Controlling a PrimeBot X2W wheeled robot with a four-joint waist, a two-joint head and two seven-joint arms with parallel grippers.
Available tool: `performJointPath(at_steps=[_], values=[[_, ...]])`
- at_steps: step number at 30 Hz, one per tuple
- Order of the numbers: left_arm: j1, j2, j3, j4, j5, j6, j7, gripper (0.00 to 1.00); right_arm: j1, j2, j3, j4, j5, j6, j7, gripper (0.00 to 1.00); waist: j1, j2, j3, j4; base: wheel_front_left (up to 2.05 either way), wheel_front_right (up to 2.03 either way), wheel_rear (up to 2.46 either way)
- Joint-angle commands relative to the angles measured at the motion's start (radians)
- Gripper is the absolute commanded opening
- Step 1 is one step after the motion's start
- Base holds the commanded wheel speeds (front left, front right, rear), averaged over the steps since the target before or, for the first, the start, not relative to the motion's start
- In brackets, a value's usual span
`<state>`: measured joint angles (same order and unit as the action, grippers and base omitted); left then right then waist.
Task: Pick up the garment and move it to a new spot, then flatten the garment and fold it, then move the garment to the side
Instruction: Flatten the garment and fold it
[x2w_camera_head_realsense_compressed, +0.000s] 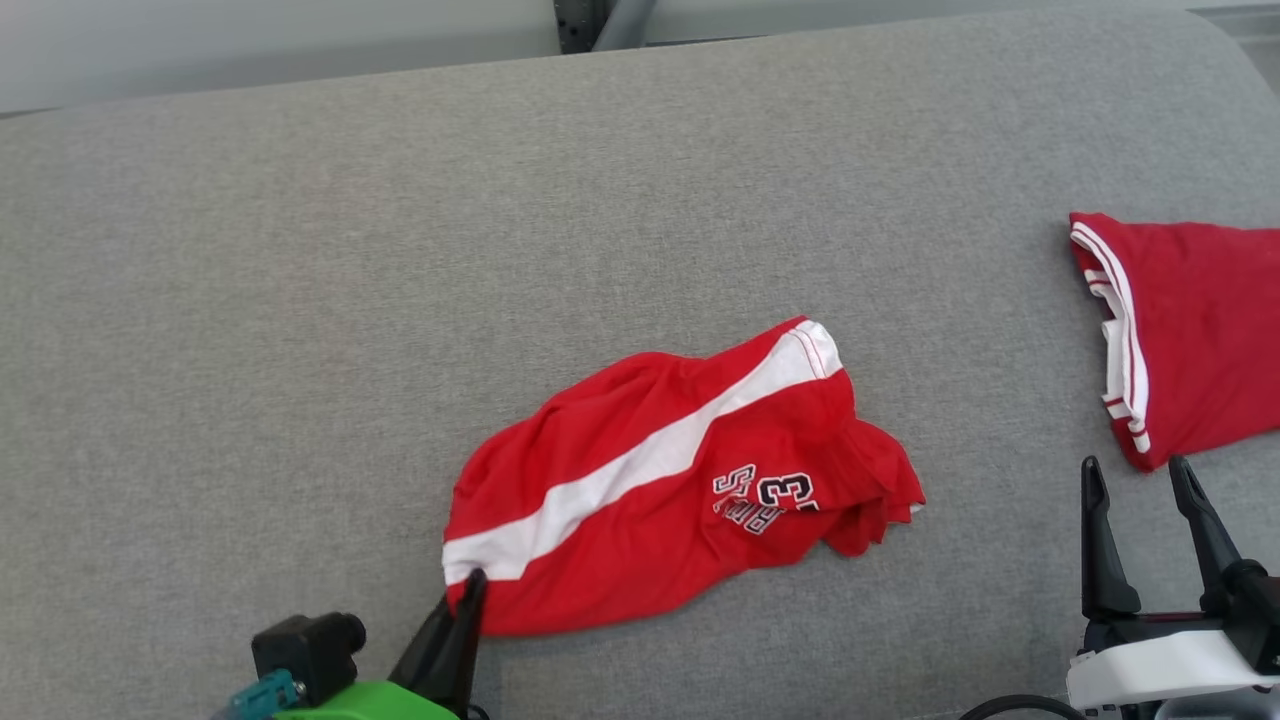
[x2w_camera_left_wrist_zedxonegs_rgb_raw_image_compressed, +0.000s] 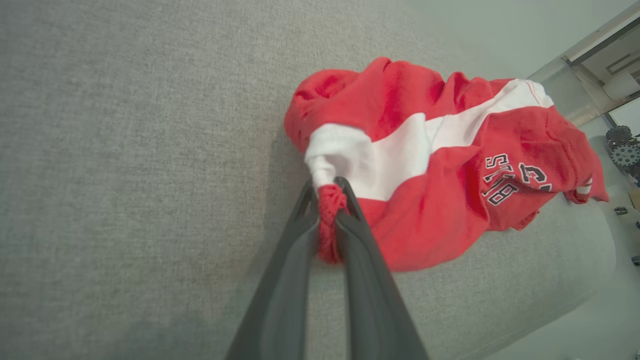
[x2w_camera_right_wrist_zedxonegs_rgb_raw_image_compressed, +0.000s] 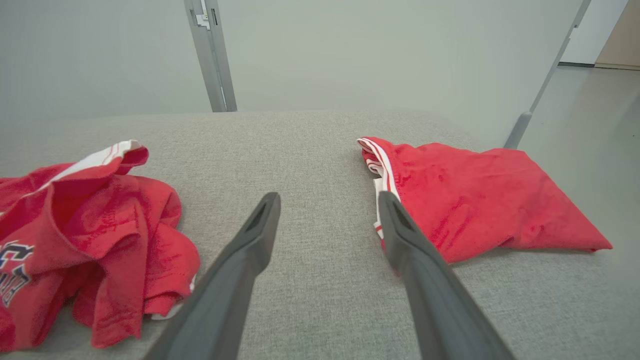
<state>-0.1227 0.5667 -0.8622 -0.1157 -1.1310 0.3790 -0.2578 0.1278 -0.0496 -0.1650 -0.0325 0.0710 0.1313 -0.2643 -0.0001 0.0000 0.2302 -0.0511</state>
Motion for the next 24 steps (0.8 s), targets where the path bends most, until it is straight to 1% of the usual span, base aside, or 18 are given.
performJointPath(at_steps=[1,2,4,5,6,7,8,9,10,12,15,18,21,23,24], values=[[0.017,-0.009,0.001,0.005,0.009,0.004,-0.007,0.0,0.012,-0.002,-0.005,0.0,-0.005,-0.001,0.0,1.0,0.0001,0.0,-0.036,0.05,0.0,0.0,0.0],[0.029,-0.024,-0.004,0.016,0.009,-0.001,-0.007,0.0,0.014,-0.002,-0.004,0.002,-0.006,-0.001,0.0,1.0,0.0001,0.0,-0.04,0.057,0.0,0.0,0.0],[0.03,-0.041,-0.017,0.06,0.039,0.002,-0.008,0.0,0.014,-0.002,0.008,0.005,-0.013,-0.001,0.0,1.0,0.0001,0.0,-0.048,0.065,0.0,0.0,0.0],[0.031,-0.063,-0.016,0.08,0.036,-0.004,-0.008,0.0,0.013,-0.003,0.009,0.006,-0.014,-0.001,0.0,1.0,0.0001,0.0,-0.051,0.067,0.0,0.0,0.0],[0.03,-0.08,-0.018,0.104,0.035,-0.014,-0.007,0.02,0.012,-0.003,0.008,0.007,-0.015,-0.001,0.0,1.0,0.0001,0.0,-0.056,0.071,0.0,0.0,0.0],[0.021,-0.081,-0.023,0.135,0.054,-0.014,-0.006,0.07,0.013,-0.004,0.012,0.01,-0.017,-0.001,0.0,1.0,0.0001,0.0,-0.062,0.071,0.0,0.0,0.0],[0.014,-0.09,-0.024,0.16,0.057,-0.017,-0.006,0.24,0.015,-0.004,0.015,0.012,-0.018,-0.001,0.0,1.0,0.0001,0.0,-0.067,0.071,0.0,0.0,0.0],[0.01,-0.105,-0.024,0.179,0.055,-0.023,-0.007,0.45,0.016,-0.006,0.016,0.013,-0.019,-0.001,0.0,1.0,0.0001,0.0,-0.071,0.071,0.0,0.0,0.0],[0.006,-0.115,-0.028,0.194,0.058,-0.031,-0.007,1.0,0.017,-0.007,0.017,0.014,-0.019,-0.001,0.0,1.0,0.0001,0.0,-0.075,0.071,0.0,0.0,0.0],[0.001,-0.131,-0.033,0.216,0.052,-0.053,-0.006,1.0,0.018,-0.009,0.018,0.013,-0.017,-0.001,0.0,1.0,0.0001,0.0,-0.079,0.069,0.0,0.0,0.0],[-0.011,-0.145,-0.045,0.254,0.06,-0.072,-0.004,1.0,0.028,-0.009,0.017,0.014,-0.018,-0.001,0.0,1.0,0.0001,0.0,-0.085,0.065,0.0,0.0,0.0],[-0.027,-0.166,-0.063,0.294,0.076,-0.081,-0.003,1.0,0.033,-0.007,0.017,0.016,-0.016,-0.001,0.0,1.0,0.0001,0.0,-0.092,0.062,0.0,0.0,0.0],[-0.046,-0.187,-0.08,0.335,0.104,-0.078,-0.004,1.0,0.038,-0.005,0.02,0.02,-0.013,-0.001,0.0,1.0,0.0001,0.0,-0.1,0.058,0.0,0.0,0.0],[-0.043,-0.214,-0.075,0.348,0.093,-0.085,-0.005,1.0,0.044,-0.005,0.022,0.023,-0.011,-0.001,0.0,1.0,0.0001,0.0,-0.108,0.055,0.0,0.0,0.0],[-0.04,-0.218,-0.072,0.356,0.094,-0.086,-0.005,1.0,0.045,-0.004,0.022,0.023,-0.01,-0.001,0.0,1.0,0.0001,0.0,-0.113,0.053,0.0,0.0,0.0]])
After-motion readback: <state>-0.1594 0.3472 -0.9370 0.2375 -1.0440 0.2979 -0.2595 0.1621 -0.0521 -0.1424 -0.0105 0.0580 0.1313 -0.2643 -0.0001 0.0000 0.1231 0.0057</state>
